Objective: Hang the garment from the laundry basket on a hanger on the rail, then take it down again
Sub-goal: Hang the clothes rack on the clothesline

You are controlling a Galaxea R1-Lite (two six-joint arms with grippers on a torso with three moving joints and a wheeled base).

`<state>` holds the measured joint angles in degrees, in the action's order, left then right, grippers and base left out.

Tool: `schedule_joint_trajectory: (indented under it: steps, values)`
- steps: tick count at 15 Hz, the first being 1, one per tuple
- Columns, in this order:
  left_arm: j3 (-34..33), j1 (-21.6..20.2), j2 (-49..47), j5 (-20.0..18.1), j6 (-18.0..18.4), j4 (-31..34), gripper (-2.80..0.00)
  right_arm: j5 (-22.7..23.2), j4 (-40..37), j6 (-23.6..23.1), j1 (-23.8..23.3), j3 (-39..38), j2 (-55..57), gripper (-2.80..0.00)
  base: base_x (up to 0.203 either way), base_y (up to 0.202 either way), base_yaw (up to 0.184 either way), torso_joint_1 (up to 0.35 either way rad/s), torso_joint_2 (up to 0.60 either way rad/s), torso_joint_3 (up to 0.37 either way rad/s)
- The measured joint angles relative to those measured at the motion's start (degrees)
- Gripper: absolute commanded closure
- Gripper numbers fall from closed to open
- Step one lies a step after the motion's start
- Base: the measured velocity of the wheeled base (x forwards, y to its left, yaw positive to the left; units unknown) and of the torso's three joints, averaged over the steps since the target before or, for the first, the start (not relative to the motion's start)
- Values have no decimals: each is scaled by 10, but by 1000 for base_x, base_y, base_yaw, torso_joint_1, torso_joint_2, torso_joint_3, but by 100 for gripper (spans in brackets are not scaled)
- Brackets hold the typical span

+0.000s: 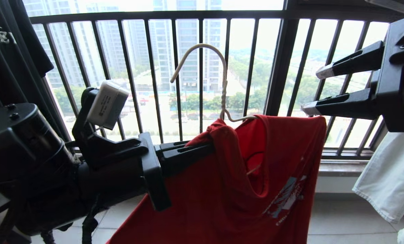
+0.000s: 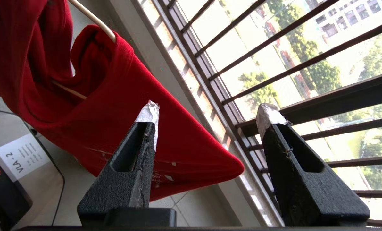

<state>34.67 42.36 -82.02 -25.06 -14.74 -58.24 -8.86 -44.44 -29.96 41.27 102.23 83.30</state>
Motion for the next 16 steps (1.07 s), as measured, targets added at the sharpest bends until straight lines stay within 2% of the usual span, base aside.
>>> schedule_joint_trajectory:
  steps: [2, 5, 8, 10, 13, 16]
  values:
    - [-1, -2, 23, -22, 2, 35, 0, 22, -27, -1, 9, -1, 1, -280, 0, 0, 0, 0, 0, 0]
    - [-4, -3, 38, -24, 2, 36, 0, 71, -74, -9, 13, 1, -1, -280, 0, 0, 0, 0, 0, 0]
    - [-7, -2, 47, -32, 2, 36, 0, 144, -102, -29, 11, 3, -7, -280, 0, 0, 0, 0, 0, 0]
    - [-13, -2, 53, -57, 2, 36, 0, 174, -102, -43, 0, 5, -6, -280, 0, 0, 0, 0, 0, 0]
    - [-18, -3, 57, -59, 3, 36, 0, 218, -97, -58, -19, 7, 1, -280, 0, 0, 0, 0, 0, 0]
    - [-19, -3, 57, -60, 4, 36, 0, 241, -96, -62, -26, 8, 13, -280, 0, 0, 0, 0, 0, 0]
